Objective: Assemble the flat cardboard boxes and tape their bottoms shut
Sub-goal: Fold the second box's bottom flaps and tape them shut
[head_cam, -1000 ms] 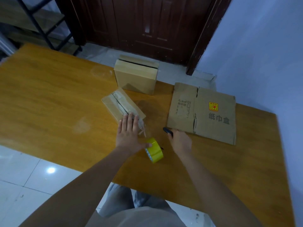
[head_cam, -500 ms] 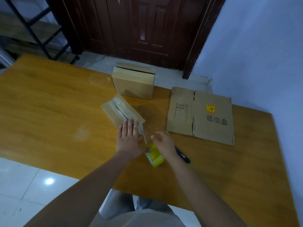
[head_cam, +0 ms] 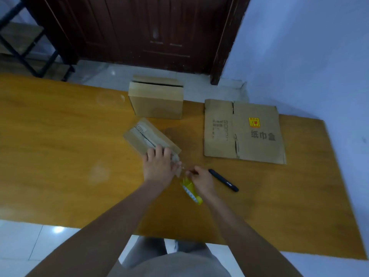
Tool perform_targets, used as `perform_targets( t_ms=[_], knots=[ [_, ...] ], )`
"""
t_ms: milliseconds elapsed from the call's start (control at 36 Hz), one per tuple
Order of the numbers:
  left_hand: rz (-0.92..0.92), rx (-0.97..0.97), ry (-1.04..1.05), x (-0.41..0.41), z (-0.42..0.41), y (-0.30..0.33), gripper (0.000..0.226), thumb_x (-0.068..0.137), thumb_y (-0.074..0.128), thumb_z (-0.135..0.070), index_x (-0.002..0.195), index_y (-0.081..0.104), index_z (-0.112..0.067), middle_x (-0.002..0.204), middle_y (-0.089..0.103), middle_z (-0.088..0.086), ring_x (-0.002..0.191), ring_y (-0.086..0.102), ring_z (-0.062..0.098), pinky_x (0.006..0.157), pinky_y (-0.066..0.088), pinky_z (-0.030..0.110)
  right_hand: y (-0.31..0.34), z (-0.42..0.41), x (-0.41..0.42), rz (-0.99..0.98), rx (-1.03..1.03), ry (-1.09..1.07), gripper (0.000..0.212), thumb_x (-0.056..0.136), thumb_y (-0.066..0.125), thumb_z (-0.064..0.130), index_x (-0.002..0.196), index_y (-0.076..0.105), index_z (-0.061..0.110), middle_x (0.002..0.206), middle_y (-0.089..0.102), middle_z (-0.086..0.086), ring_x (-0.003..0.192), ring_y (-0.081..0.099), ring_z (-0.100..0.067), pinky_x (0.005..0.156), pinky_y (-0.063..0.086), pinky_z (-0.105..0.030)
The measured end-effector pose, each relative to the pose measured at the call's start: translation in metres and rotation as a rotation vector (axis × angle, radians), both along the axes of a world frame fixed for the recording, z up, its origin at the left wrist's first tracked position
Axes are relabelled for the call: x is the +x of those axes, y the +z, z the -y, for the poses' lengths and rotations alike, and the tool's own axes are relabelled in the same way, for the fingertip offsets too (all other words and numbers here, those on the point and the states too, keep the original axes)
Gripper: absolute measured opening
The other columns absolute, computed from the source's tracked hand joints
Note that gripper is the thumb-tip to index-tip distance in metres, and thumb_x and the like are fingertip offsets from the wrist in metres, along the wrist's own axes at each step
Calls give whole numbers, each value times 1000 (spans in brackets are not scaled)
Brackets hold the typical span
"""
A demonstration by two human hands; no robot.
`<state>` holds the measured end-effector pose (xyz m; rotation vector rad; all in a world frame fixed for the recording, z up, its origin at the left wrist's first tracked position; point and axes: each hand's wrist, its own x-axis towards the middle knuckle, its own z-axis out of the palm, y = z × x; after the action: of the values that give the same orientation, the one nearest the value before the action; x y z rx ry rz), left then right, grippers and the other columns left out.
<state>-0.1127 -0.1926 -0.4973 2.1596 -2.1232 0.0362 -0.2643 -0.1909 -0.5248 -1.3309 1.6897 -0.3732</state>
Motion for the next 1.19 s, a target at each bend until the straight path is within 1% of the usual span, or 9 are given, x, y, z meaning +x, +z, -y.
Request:
perform_targets(
  t_ms=[222, 528, 667, 750, 806, 861, 917, 1000, 1194],
  knots=[
    [30, -148, -19, 8, 2, -16, 48, 78, 58, -57, 90, 43, -12, 88, 53, 13, 74, 51, 30, 63, 43, 39, -3, -10, 1, 53, -110, -34, 12, 89, 62, 16, 77, 63, 18, 68, 58, 17, 65, 53, 5, 62, 36, -11],
    [14, -35, -27, 10, 2, -20, 57, 62, 82, -44, 92, 45, -13, 94, 52, 13, 81, 43, 28, 68, 40, 41, -3, -29, -11, 179, -118, -222, 12, 89, 63, 14, 79, 65, 21, 77, 64, 11, 70, 57, 2, 64, 43, -14],
    [-35, 50, -35, 8, 2, -14, 63, 54, 86, -34, 94, 44, -12, 103, 50, 16, 93, 40, 31, 76, 42, 45, 1, -28, -4, 153, -142, -181, 6, 88, 64, 13, 83, 66, 16, 79, 62, 15, 76, 57, 2, 67, 42, -10],
    [-78, 160, -84, 11, 0, -6, 63, 53, 87, -26, 101, 49, -12, 124, 49, 20, 116, 40, 38, 89, 43, 53, 3, -27, 1, 121, -160, -196, 5, 87, 65, 12, 86, 69, 12, 78, 61, 16, 74, 57, 5, 65, 40, -4],
    [-75, 232, -149, 17, -4, -2, 63, 73, 75, -34, 125, 46, -14, 149, 28, 19, 138, 23, 38, 107, 27, 52, 6, -26, 2, 113, -148, -237, 7, 87, 64, 9, 89, 71, 7, 76, 61, 15, 73, 56, 5, 63, 40, -2],
    [-29, 308, -233, 26, -6, -1, 79, 85, 60, -46, 147, 19, -19, 158, -1, 14, 145, -1, 33, 115, 11, 46, 10, -25, 2, 111, -140, -276, 8, 88, 63, 7, 89, 71, 6, 77, 62, 12, 73, 56, 2, 62, 41, -4],
    [33, 364, -306, 35, -6, 4, 92, 87, 54, -55, 151, -3, -21, 157, -14, 12, 145, -10, 30, 116, 6, 44, 16, -25, 1, 121, -136, -316, 8, 89, 63, 8, 87, 70, 9, 78, 64, 9, 76, 58, -2, 65, 43, -9],
    [100, 405, -405, 48, 0, 16, 89, 89, 50, -53, 151, -7, -23, 157, -14, 11, 145, -5, 31, 115, 10, 43, 26, -20, 2, 121, -156, -358, 8, 88, 65, 8, 84, 70, 11, 79, 66, 5, 78, 60, -7, 70, 45, -18],
    [213, 416, -476, 52, 6, 38, 79, 92, 55, -42, 151, 7, -18, 150, 15, 18, 134, 23, 40, 108, 29, 47, 56, -1, 9, 47, -260, -329, 8, 87, 65, 9, 82, 71, 9, 78, 66, 2, 74, 59, -5, 62, 41, -6]
  ],
)
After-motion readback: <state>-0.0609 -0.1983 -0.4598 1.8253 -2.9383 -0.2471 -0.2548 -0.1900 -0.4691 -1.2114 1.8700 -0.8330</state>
